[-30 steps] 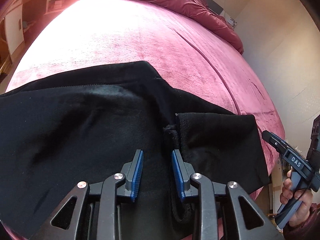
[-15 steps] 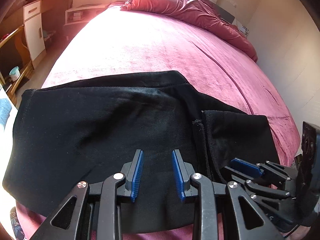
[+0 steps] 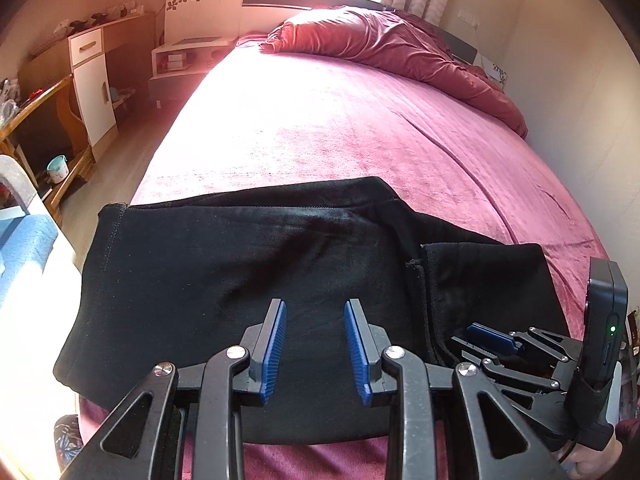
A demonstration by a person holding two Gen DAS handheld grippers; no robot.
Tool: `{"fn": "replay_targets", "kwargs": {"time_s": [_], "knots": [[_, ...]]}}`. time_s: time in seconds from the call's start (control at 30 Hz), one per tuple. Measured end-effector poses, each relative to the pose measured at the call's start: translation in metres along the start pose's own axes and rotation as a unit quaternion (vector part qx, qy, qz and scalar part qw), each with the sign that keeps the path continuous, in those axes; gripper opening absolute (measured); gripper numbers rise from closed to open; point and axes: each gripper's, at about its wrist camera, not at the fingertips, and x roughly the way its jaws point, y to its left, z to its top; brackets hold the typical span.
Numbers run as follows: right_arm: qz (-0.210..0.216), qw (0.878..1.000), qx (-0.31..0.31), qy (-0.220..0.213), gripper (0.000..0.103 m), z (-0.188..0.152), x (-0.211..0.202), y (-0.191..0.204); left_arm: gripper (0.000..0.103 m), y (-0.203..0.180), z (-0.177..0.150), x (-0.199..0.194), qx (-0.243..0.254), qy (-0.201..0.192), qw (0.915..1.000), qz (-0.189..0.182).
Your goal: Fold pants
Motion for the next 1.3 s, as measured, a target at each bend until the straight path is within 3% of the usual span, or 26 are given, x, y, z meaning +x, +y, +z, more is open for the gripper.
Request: {"fn": "replay_targets", "kwargs": {"time_s": [0.4,0.57,0.67,0.77,0.93,1.07,1.2,1.3], "knots": [[-0.019,1.000,0.011,-0.003,0.031,-0.001,-0.005,0.008,0.034,0.023,-0.001,-0.012,-0.017,-0.001,0.9997,0.017],[-0.018,1.000,0.013,-0.003,0.031,-0.002,-0.005,0.009,0.038,0.054,0.000,-0.014,-0.049,0.013,0.9986,0.013],[-0.014,1.000,0.014,-0.004,0.032,-0.003,-0.004,0.006,0.039,0.094,0.000,-0.023,-0.100,0.017,0.9948,0.005],[-0.012,1.000,0.017,-0.006,0.032,-0.003,-0.005,0.002,0.039,0.148,-0.006,-0.033,-0.183,0.019,0.9828,-0.003],[-0.007,1.000,0.018,-0.008,0.033,-0.003,-0.005,-0.002,0.039,0.230,-0.033,-0.038,-0.322,0.024,0.9465,-0.002],[-0.005,1.000,0.020,-0.009,0.033,-0.004,-0.007,-0.004,0.039,0.257,-0.056,-0.025,-0.384,0.048,0.9218,-0.015],[-0.005,1.000,0.020,-0.009,0.034,-0.005,-0.007,-0.005,0.039,0.261,-0.070,-0.008,-0.408,0.073,0.9100,-0.015],[-0.004,1.000,0.021,-0.010,0.034,-0.005,-0.008,-0.007,0.039,0.260,-0.074,-0.003,-0.410,0.079,0.9084,-0.013]]}}
